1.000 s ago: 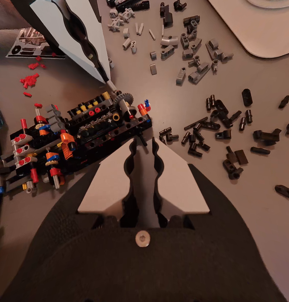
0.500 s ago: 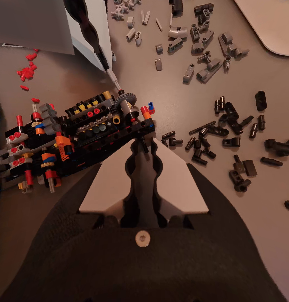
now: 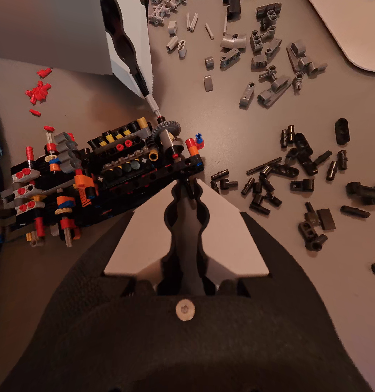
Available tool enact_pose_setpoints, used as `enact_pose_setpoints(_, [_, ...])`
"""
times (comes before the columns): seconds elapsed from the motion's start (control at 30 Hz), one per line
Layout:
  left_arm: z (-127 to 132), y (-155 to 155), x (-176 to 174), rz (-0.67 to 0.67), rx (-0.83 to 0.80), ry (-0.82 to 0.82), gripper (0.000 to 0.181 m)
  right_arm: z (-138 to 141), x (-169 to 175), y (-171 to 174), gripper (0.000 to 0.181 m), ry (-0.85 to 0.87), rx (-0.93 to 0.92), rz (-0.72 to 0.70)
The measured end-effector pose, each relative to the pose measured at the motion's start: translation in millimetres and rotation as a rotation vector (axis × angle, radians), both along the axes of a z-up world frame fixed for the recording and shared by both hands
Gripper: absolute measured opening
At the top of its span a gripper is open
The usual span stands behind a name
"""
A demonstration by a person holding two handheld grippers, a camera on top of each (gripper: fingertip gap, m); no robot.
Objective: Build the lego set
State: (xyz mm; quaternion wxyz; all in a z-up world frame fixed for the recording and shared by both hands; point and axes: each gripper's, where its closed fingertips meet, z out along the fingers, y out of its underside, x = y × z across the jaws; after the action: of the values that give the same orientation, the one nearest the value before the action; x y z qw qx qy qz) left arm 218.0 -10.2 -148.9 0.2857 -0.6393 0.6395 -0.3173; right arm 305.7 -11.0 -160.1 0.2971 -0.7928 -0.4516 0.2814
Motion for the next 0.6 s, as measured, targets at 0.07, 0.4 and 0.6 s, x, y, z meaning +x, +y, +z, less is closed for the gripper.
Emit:
enact_pose_setpoints(0.07, [0.7, 0.5, 1.1, -0.006, 0.004, -0.005, 0.003, 0.0, -0.1, -1.0, 0.007, -0.001, 0.000, 0.009])
enact_pose_setpoints(0.4, [-6.6, 9.5, 2.6, -0.073, 0.033, 0.051, 0.003, -0.4, 2.1, -0.5, 0.005, -0.008, 0.013, 0.035])
enact_pose_setpoints(0.6, [-7.5, 12.5, 3.7, -0.128, 0.030, 0.057, 0.003, -0.4, 2.7, -0.5, 0.004, -0.008, 0.013, 0.050])
